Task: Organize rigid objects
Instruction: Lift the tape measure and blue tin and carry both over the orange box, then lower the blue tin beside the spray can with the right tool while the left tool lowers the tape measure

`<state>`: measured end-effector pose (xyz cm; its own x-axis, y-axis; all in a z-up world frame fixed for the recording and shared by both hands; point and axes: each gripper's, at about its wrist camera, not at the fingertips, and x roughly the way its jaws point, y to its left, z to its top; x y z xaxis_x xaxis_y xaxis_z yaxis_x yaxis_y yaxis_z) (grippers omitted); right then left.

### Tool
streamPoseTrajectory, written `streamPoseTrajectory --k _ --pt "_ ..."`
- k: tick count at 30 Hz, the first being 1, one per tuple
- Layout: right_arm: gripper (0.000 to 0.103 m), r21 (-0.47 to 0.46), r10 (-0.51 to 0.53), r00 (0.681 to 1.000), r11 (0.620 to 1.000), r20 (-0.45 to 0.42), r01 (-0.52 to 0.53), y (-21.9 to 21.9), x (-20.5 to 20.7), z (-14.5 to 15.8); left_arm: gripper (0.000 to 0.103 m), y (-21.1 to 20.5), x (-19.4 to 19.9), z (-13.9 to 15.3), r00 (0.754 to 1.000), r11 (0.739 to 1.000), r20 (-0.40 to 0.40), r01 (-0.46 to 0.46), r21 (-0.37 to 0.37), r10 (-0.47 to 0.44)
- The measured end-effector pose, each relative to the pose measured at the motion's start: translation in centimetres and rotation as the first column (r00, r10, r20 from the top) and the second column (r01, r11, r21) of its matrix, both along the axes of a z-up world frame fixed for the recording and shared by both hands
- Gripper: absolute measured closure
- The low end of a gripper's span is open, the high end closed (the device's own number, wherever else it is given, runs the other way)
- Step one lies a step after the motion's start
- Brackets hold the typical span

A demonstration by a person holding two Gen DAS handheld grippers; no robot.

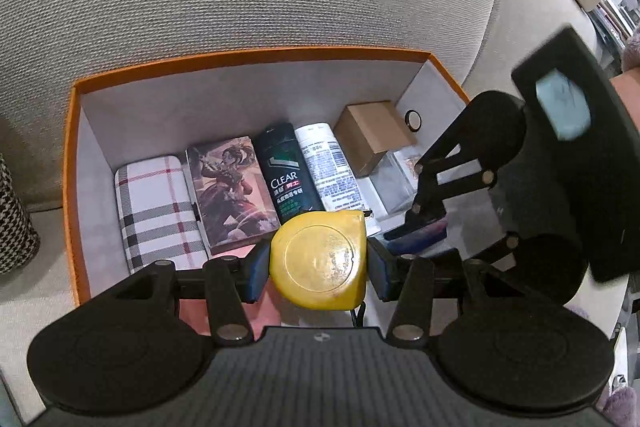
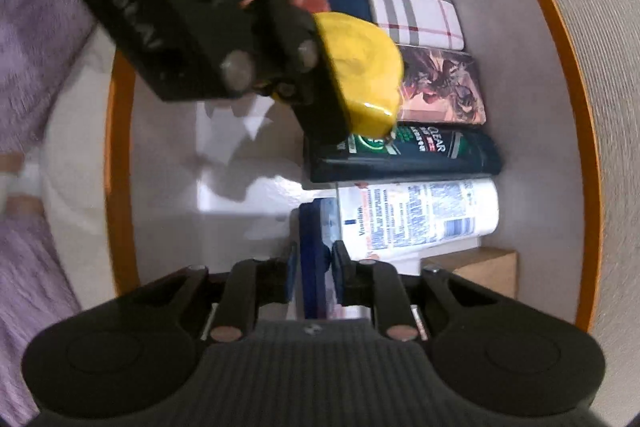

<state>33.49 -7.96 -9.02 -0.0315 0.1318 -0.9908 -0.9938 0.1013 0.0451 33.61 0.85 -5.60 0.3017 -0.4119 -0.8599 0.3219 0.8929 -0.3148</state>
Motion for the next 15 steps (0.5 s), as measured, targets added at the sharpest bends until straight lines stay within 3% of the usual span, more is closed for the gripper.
streamPoseTrajectory --k 5,10,15 --pt "0.078 0.007 -0.098 0.994 0.995 -0.056 0.099 -0.9 1.1 0.3 0.046 0.0 -0.2 0.2 1.0 1.0 -0.013 0.011 0.007 -0.011" --pt "0.078 0.01 -0.108 0.992 0.994 -0.071 0.109 -1.2 0.9 -0.3 0.046 0.1 -0.5 -0.1 0.999 1.0 -0.033 0.003 0.01 -0.003" --pt "0.078 0.078 -0.115 0.99 0.989 -0.086 0.122 -0.4 1.5 -0.6 0.046 0.2 -0.5 -0.1 0.999 1.0 -0.035 -0.009 0.018 0.01"
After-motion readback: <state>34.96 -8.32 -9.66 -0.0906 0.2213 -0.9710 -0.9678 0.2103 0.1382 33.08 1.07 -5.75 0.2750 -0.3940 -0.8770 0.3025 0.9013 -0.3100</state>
